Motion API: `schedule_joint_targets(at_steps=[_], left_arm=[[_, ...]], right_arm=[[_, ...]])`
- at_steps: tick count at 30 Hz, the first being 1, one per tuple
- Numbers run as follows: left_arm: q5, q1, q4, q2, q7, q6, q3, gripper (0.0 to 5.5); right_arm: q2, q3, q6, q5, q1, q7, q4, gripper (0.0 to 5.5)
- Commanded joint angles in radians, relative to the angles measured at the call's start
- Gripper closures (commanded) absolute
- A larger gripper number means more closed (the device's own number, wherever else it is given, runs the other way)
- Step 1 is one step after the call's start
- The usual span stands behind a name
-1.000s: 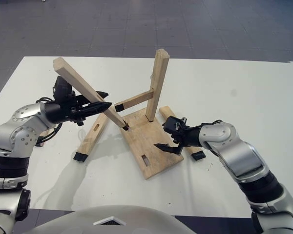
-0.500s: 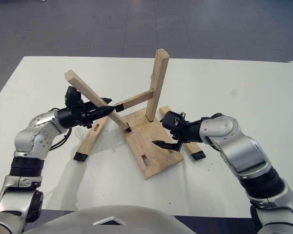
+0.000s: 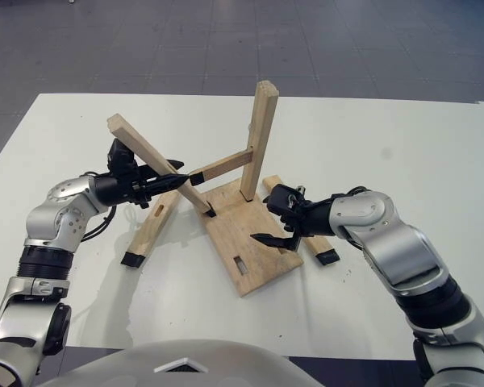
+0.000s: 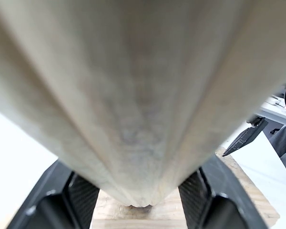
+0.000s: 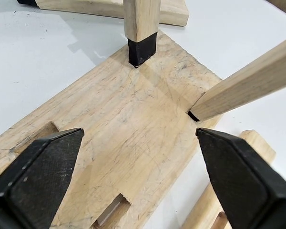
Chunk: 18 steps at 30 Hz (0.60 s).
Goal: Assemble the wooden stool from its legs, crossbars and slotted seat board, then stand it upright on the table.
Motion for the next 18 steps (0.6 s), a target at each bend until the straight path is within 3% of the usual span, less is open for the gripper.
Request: schedule_joint_targets(at_steps=[1, 12, 18], left_arm=[[0.065, 0.035, -0.03, 0.04, -0.01, 0.035, -0.054, 3.44], [0.115, -0.037, 0.03, 0.108, -0.013, 0.213, -0.154, 3.44], [0.096, -0.055, -0.012, 0.119, -0.005, 0.208, -0.156, 3.44]], right_arm=[[0.011, -0.013, 0.017, -0.002, -0.02, -0.019, -0.01, 1.15], [0.054, -0.004, 0.039, -0.001, 0.002, -0.083, -0.047, 1.15], [0.063, 0.022, 0.035, -0.012, 0.061, -0.112, -0.063, 1.15]])
